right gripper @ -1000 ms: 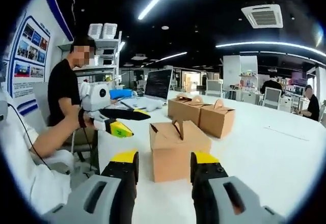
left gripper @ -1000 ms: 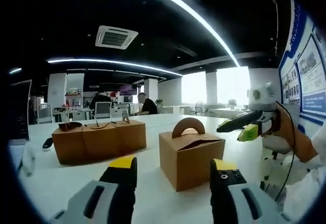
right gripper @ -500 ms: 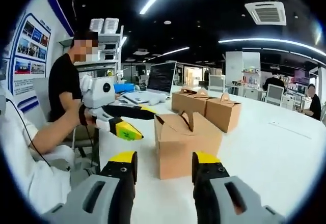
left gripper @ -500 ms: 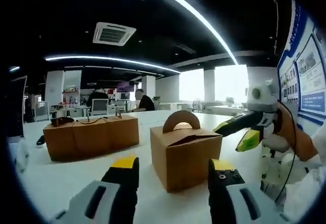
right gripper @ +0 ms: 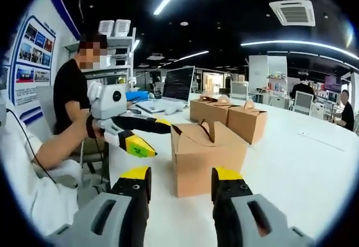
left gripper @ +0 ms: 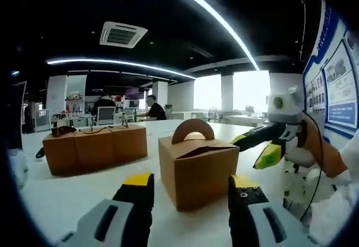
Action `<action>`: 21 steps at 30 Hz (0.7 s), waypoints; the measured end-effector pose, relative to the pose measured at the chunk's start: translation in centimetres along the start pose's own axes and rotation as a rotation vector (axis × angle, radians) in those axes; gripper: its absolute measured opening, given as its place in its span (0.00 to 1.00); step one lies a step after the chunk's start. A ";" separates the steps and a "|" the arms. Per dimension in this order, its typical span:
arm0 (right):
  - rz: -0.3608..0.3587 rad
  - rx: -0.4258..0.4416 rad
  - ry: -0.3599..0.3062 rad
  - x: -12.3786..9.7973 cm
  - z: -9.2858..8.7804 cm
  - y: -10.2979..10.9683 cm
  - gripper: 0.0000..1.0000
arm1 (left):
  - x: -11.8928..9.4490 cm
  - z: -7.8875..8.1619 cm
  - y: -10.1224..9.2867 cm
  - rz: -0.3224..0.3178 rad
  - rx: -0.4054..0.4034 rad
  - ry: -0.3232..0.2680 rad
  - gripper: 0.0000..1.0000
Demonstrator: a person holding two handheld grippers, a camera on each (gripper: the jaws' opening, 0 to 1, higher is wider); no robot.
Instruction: Pick up one paper box from the group, open the paper box, and remove the item inside
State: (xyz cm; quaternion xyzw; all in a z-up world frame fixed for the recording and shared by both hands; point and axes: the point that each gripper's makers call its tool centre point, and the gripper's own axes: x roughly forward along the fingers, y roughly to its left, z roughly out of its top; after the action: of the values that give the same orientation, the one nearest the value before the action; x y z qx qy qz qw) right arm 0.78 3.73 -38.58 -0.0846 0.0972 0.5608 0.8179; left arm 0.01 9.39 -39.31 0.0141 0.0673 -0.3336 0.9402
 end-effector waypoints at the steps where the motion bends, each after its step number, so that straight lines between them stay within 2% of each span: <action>1: 0.001 0.000 0.000 0.0 0.0 0.0 0.43 | 0.0 0.0 -0.1 -0.001 -0.001 0.001 0.54; 17: -0.001 0.006 0.006 0.0 -0.4 0.3 0.43 | 0.2 -0.3 0.4 -0.023 0.014 0.021 0.51; 21: -0.001 0.007 0.007 0.1 -0.5 0.3 0.43 | 0.2 -0.2 -0.1 -0.028 0.013 0.019 0.50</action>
State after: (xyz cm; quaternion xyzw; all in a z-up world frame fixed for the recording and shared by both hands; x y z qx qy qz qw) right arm 0.45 3.80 -39.05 -0.0839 0.1020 0.5597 0.8181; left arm 0.06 9.21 -39.51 0.0226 0.0743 -0.3468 0.9347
